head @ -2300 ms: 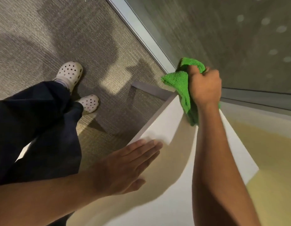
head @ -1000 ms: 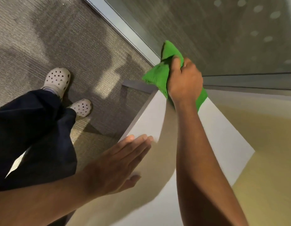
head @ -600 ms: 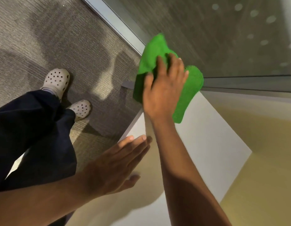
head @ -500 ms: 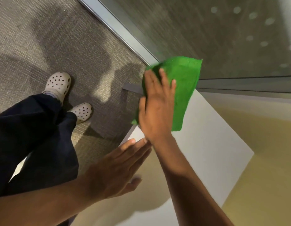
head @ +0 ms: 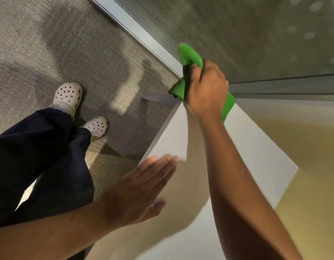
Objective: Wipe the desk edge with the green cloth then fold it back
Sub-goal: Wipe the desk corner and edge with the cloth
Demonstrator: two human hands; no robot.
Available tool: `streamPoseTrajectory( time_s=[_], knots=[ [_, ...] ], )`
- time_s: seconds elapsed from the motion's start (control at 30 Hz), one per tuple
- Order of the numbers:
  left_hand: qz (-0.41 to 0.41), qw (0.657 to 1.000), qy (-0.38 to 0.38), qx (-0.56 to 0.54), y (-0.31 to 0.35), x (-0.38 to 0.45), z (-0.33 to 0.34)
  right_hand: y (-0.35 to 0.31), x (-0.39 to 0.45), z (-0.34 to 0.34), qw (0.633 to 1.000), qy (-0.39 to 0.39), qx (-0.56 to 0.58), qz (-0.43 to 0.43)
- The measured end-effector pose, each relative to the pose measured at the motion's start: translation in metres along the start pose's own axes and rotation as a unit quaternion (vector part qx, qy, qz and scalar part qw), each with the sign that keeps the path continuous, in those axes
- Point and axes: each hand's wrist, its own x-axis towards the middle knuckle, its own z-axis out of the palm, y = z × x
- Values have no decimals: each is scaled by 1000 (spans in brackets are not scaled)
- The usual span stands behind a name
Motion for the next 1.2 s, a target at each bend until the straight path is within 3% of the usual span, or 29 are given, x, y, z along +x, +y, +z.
streamPoseTrajectory(
  time_s=[0.13,0.4,0.47,0.63,0.8,0.9,1.0,1.07,1.13,1.2],
  knots=[
    [-5,1000,-3,-2,2,0,-1,9,-45,8,993,38,62,-95],
    [-10,1000,7,-18,4,-2,3,33,-97,6,973,-95,0,-211],
    [-5,1000,3,-21,4,-3,3,32,-74,4,977,-78,-9,-198],
    [9,1000,-5,-25,1,-6,3,15,-34,6,998,-12,15,-66],
    [32,999,-8,-28,-3,-2,-5,22,-82,9,992,-44,37,-112],
    [115,993,11,-34,-17,-6,-21,25,-117,10,989,-77,30,-123],
    [156,977,69,-125,-36,-16,-46,30,-140,9,986,-106,39,-120],
    [75,979,94,-166,-48,-16,-67,32,-147,6,985,-123,46,-111],
    [-77,970,98,-210,-57,0,-84,31,-152,4,985,-134,56,-98],
    [-255,921,87,-281,-69,33,-96,26,-154,1,984,-141,78,-81]
  ],
)
